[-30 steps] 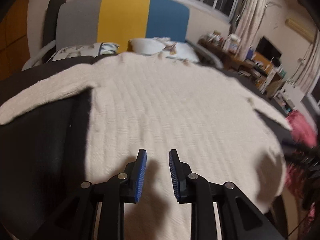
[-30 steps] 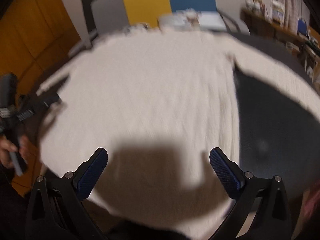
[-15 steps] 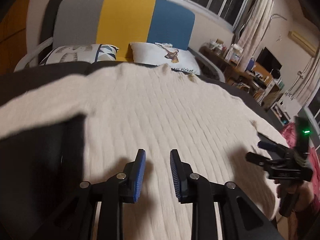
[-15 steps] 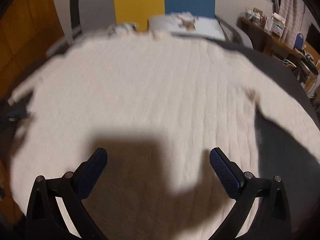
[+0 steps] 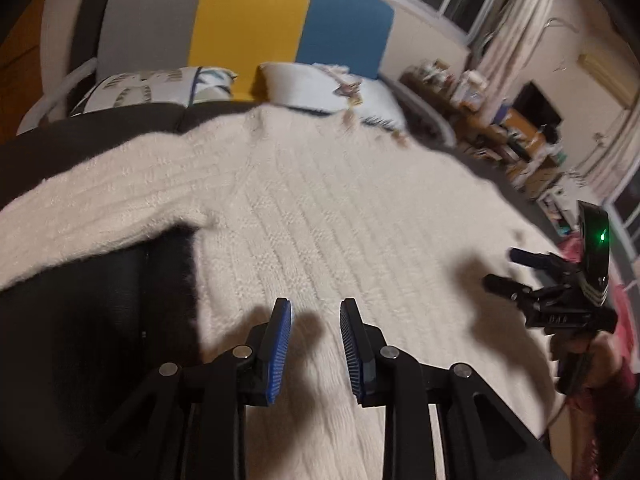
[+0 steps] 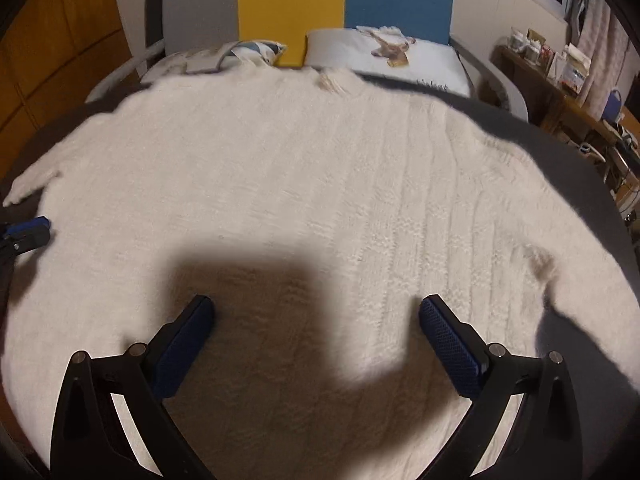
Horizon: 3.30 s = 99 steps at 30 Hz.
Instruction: Fold clothes
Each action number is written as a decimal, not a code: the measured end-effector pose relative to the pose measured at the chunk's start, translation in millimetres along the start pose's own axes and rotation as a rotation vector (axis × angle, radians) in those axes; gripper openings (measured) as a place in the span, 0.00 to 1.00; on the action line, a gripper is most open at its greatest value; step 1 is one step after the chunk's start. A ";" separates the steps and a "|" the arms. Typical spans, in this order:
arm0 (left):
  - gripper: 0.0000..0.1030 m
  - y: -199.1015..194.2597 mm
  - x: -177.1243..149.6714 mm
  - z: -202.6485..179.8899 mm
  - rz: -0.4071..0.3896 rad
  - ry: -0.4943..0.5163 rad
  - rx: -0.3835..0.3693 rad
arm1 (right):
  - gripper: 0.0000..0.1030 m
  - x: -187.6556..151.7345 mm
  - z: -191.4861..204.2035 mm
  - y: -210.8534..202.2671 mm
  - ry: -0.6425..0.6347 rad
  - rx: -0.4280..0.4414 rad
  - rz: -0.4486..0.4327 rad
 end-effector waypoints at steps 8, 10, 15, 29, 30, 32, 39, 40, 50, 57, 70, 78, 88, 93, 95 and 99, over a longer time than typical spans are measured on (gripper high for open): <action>0.24 -2.8 -58.1 -18.0 0.049 0.088 -0.019 | 1.00 1.8 96.0 17.2 -0.212 0.080 0.050; 0.22 -3.3 -57.4 -11.1 0.054 0.027 -0.037 | 1.00 -5.3 96.9 30.7 -0.227 0.062 0.099; 0.22 -30.6 -52.4 4.0 0.045 -0.091 -0.120 | 1.00 -10.7 88.7 17.9 -0.165 0.112 0.074; 0.21 -54.1 -123.7 -18.5 0.101 -0.029 -0.085 | 1.00 -83.4 93.4 -22.8 -0.132 0.135 0.016; 0.22 -56.2 -118.1 -17.3 0.082 -0.026 -0.069 | 1.00 -83.1 93.8 -25.0 -0.127 0.129 0.024; 0.23 -67.0 -111.3 -23.7 0.025 0.006 -0.071 | 1.00 -81.4 87.0 -34.5 -0.110 0.105 0.009; 0.23 -41.5 -109.7 -32.3 0.126 0.025 -0.096 | 1.00 -99.7 44.1 -43.5 0.002 0.057 0.027; 0.23 -42.7 -95.0 -35.7 0.101 0.021 -0.123 | 1.00 -98.2 44.5 -44.8 -0.001 0.073 0.025; 0.24 36.0 83.5 -87.1 -0.063 0.200 -0.164 | 1.00 29.5 -6.9 -38.2 0.045 0.132 -0.134; 0.24 137.3 193.4 -148.9 0.115 0.178 -0.467 | 1.00 78.5 -60.3 4.6 0.077 0.233 -0.158; 0.26 255.9 227.8 -172.6 0.413 0.053 -0.554 | 1.00 64.9 -94.1 26.6 0.165 0.272 -0.167; 0.02 250.0 237.9 -200.9 0.266 0.144 -0.483 | 1.00 74.8 -92.0 20.7 0.048 0.155 -0.135; 0.03 272.2 241.5 -200.9 0.198 0.183 -0.347 | 1.00 89.4 -143.1 60.7 0.029 0.050 -0.026; 0.13 268.5 240.9 -196.3 0.247 0.110 -0.406 | 1.00 86.1 -142.9 58.1 0.029 0.027 -0.041; 0.19 256.2 248.3 -181.1 0.241 0.074 -0.412 | 1.00 85.9 -143.2 56.4 0.028 0.030 -0.045; 0.20 216.9 260.9 -126.4 0.202 -0.009 -0.423 | 1.00 86.0 -142.4 52.1 0.030 0.046 -0.054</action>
Point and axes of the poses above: each gripper's, at about its wrist camera, not at the fingertips, and y roughly the way its jaws point, z to its left, x to its top, the point moved 10 cm from there along y, roughly the way its jaws point, and after that the axes turned 12 degrees about x, right-handed, at the moved point
